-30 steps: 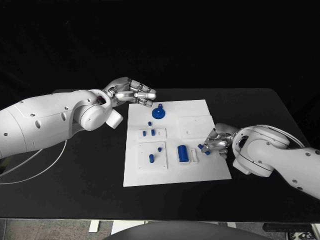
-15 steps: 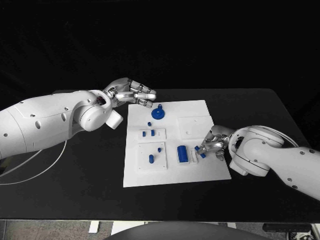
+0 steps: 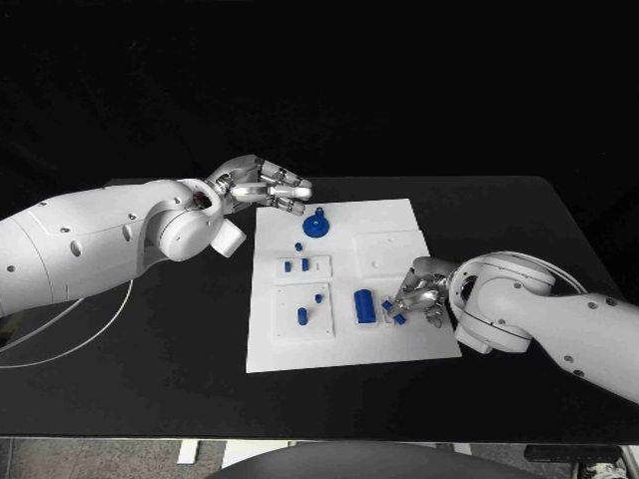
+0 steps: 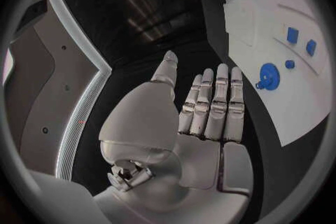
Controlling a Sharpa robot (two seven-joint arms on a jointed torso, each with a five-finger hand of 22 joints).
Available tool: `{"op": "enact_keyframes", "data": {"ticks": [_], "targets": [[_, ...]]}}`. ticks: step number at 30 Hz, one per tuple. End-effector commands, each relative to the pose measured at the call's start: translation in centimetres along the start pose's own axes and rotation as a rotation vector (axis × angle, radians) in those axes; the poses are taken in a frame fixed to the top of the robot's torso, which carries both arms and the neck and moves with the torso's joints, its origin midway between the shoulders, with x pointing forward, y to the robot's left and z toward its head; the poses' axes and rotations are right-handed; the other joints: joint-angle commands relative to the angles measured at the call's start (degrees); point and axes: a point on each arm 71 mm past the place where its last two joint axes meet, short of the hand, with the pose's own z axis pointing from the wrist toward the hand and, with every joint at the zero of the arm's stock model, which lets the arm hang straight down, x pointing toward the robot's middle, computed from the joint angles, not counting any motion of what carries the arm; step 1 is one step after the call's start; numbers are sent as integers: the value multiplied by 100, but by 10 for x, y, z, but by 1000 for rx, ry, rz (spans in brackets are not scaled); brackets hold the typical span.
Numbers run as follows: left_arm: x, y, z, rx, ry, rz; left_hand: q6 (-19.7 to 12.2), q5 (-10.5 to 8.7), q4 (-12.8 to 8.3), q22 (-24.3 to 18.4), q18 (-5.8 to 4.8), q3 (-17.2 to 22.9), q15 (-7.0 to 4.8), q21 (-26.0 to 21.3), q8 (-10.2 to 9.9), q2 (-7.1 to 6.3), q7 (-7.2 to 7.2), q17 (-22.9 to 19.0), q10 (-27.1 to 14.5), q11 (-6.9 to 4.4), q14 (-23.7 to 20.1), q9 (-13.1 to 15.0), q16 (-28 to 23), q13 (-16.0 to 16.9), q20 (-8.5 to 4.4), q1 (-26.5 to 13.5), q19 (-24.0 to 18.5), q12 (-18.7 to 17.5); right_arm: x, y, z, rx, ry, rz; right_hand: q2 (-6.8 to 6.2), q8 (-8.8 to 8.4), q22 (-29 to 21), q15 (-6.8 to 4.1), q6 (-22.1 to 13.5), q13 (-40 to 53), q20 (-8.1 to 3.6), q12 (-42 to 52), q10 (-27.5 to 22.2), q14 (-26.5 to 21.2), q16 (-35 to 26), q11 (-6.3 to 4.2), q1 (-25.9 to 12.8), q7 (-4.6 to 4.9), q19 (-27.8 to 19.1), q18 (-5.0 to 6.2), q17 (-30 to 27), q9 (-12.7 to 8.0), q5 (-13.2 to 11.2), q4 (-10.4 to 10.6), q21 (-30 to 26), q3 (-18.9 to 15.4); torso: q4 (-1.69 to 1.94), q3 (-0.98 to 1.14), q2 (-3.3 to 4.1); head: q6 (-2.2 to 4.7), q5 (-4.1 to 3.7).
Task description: Assemble the parts on the task board
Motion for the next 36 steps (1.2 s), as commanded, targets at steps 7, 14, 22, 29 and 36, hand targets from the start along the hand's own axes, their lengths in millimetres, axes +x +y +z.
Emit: {"op": "enact_keyframes", "data": {"ticks": [7,14,22,29,36], "targets": [[2,-1,1,6,21,-3,-33,-17,28,-2,-64,-24,-4,-15,-17,38,13,4,-46,3,-39,4,-15,6,4,-32,-44,-13,4,4,5,7,10,-58,-8,13,301,-27,41,-8,-16,-31,2,11,-41,-26,-103,-9,52,-76,-7,6,-35,62,-41,-38,-4,4,4,10,12],[2,-1,0,6,21,-3,-34,-23,65,-2,-64,-19,-2,-15,-17,38,14,4,-48,5,-41,4,-15,7,5,-61,-46,-12,5,5,7,7,11,-62,-3,21,296,-43,132,-16,-25,-43,6,10,-66,-57,-148,-53,66,-85,-30,49,-83,159,-97,-58,-10,-4,-1,14,13],[2,-1,0,5,22,-3,-34,-23,65,-2,-64,-19,-2,-15,-17,38,14,4,-48,5,-41,4,-15,7,5,-61,-46,-12,5,4,8,14,17,-69,63,15,295,-69,209,-25,-61,-71,9,12,-97,-97,-265,-102,89,-124,-62,241,-65,176,-172,-17,-8,3,-1,12,5],[2,-1,0,5,22,-3,-34,-23,65,-2,-64,-19,-2,-15,-17,38,14,4,-48,5,-41,4,-15,7,5,-61,-46,-12,4,1,8,21,17,-76,84,16,298,-82,250,-23,-80,-84,15,14,-103,-115,-359,-120,105,-143,-72,306,-67,154,-207,59,-5,4,1,18,2],[2,-1,0,4,21,-3,-33,-23,85,-2,-63,-9,-4,-15,-17,32,14,5,-47,4,-40,5,-15,7,5,-59,-46,-12,3,1,8,15,5,-73,88,19,299,-91,320,-21,-86,-85,23,12,-107,-132,-375,-146,109,-151,-77,339,-77,148,-209,64,-5,6,5,13,2]]}}
